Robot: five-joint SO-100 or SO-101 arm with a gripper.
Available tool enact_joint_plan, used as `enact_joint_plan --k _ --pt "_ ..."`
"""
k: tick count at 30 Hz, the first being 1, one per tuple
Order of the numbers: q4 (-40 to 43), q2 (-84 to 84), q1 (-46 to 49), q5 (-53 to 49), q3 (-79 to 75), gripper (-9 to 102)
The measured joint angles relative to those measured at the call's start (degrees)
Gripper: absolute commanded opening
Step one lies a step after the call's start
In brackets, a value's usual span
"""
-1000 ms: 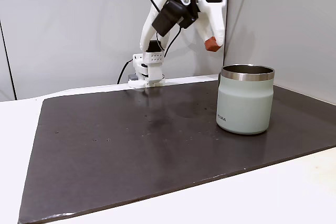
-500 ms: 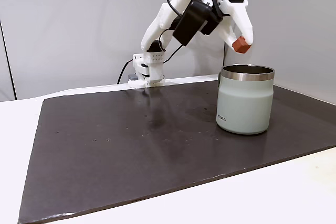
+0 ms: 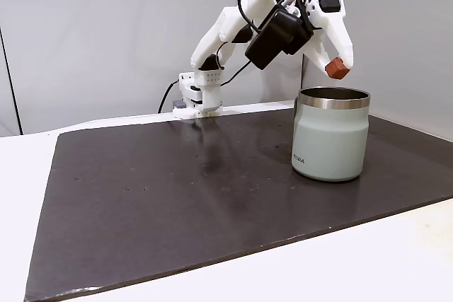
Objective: Grasp a cube and put it in the cup.
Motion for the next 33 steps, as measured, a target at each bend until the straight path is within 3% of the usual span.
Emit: enact_joint_plan --k 11,33 --pt "2.5 0.0 -0.4 0.0 0.0 24" --pt "2.8 0.2 -4.3 -0.4 0.0 23"
